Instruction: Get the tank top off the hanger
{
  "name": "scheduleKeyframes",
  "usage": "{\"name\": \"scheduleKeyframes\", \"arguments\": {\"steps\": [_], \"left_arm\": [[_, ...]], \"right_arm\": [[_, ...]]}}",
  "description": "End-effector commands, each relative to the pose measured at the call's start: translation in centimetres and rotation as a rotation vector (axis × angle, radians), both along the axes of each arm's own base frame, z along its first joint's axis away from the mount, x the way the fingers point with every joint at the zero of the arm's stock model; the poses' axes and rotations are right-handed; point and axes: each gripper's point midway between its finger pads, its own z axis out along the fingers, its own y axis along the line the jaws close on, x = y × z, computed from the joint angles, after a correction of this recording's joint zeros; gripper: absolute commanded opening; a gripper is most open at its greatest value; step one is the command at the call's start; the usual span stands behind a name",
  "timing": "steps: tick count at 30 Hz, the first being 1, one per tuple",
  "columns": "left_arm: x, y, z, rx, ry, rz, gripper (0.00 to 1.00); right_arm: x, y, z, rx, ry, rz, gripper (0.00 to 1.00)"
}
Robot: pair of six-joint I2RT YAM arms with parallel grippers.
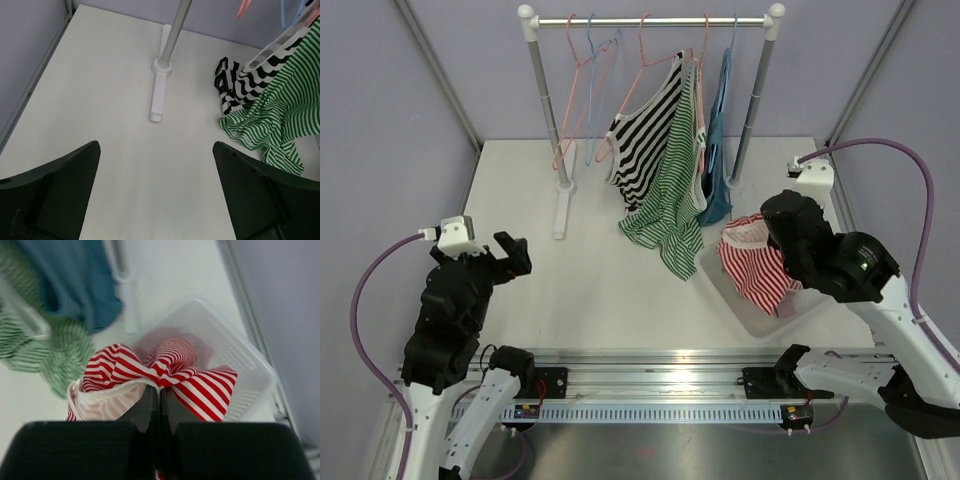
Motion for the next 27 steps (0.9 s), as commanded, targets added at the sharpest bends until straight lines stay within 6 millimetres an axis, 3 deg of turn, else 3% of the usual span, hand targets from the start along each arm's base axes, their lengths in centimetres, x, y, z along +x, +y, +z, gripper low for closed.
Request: {"name": "scheduleKeyframes", "arguments": {"steps": [1, 3, 4, 5, 6, 7, 8, 9, 10, 12, 13, 14, 15, 16, 18, 19, 20, 21, 22, 23, 24, 25, 26, 27], "left_arm": [[-0.4, -1.2, 4.9, -0.054, -0.107, -0.068, 0.99], [-0.7, -1.6, 7.0, -0.064, -0.122, -0.094, 0.99], [-0.7, -2.2, 7.5, -0.072, -0.115, -0.124, 0.99], [-0.2, -2.7, 7.9, -0.074, -0.100, -0.142, 0.99], [-0.6, -2.9, 10.2, -0.085, -0.138, -0.158, 0.99], [-0.6, -3.6, 10.9, -0.092, -0.141, -0.196, 0.99], [0.1, -4.1, 11.4, -0.091, -0.119, -0.212, 0.99], [-0.3, -4.3, 13.6, -0.099, -0.155, -0.230, 0.99], [-0.3, -4.7, 14.4, -0.101, -0.159, -0.258, 0.99], [1.3, -5.7, 15.2, -0.095, -0.135, -0.290, 0.99], [1.3, -6.6, 17.1, -0.099, -0.168, -0.339, 0.99], [1.8, -7.0, 17.6, -0.100, -0.171, -0.358, 0.99], [3.6, -7.8, 17.4, -0.098, -0.142, -0.374, 0.99], [3.9, -8.4, 18.7, -0.098, -0.164, -0.404, 0.99], [5.4, -9.6, 19.1, -0.084, -0.159, -0.438, 0.99], [6.9, -10.5, 19.3, -0.060, -0.157, -0.450, 0.99], [7.8, -11.1, 19.3, -0.045, -0.157, -0.454, 0.99], [8.6, -11.6, 19.5, -0.028, -0.165, -0.454, 0.99], [10.5, -12.8, 18.9, 0.006, -0.143, -0.460, 0.99], [10.9, -13.3, 20.1, 0.013, -0.168, -0.465, 0.99], [11.6, -13.8, 20.6, 0.023, -0.173, -0.474, 0.99], [13.6, -15.0, 19.4, 0.052, -0.137, -0.488, 0.99], [14.0, -15.4, 20.7, 0.056, -0.169, -0.492, 0.99], [15.1, -15.9, 20.5, 0.069, -0.165, -0.495, 0.99]], "right_arm": [[1.5, -4.0, -3.5, -0.059, 0.060, -0.170, 0.00], [3.0, -3.7, -5.5, -0.028, 0.093, -0.167, 0.00], [3.8, -5.5, -8.2, -0.043, 0.153, -0.230, 0.00], [4.3, -4.6, -9.9, 0.005, 0.208, -0.181, 0.00], [5.5, -4.6, -11.0, 0.055, 0.212, -0.185, 0.00], [5.7, -4.8, -14.3, 0.059, 0.293, -0.189, 0.00], [5.9, -5.1, -16.1, 0.121, 0.340, -0.197, 0.00], [6.5, -5.0, -17.2, 0.150, 0.345, -0.200, 0.00], [6.1, -5.2, -19.6, 0.150, 0.401, -0.216, 0.00], [6.5, -5.2, -21.3, 0.191, 0.416, -0.232, 0.00], [6.3, -5.1, -22.4, 0.199, 0.453, -0.236, 0.02], [6.4, -4.9, -22.7, 0.222, 0.464, -0.234, 0.04], [6.2, -5.0, -22.8, 0.224, 0.477, -0.242, 0.11], [6.3, -5.2, -22.2, 0.222, 0.466, -0.255, 0.45], [5.7, -6.4, -20.9, 0.194, 0.441, -0.311, 0.67], [5.8, -7.5, -18.6, 0.174, 0.367, -0.350, 0.76], [5.6, -8.0, -17.4, 0.161, 0.334, -0.367, 0.78], [5.1, -8.6, -16.3, 0.144, 0.310, -0.381, 0.87], [4.9, -9.0, -13.6, 0.148, 0.239, -0.374, 0.88], [4.6, -9.6, -12.2, 0.122, 0.203, -0.379, 0.99], [4.1, -10.0, -11.2, 0.113, 0.183, -0.381, 0.99], [3.6, -10.3, -8.8, 0.126, 0.118, -0.378, 1.00], [3.3, -10.3, -7.9, 0.121, 0.097, -0.362, 1.00], [3.0, -10.1, -7.1, 0.132, 0.074, -0.343, 1.00]]}}
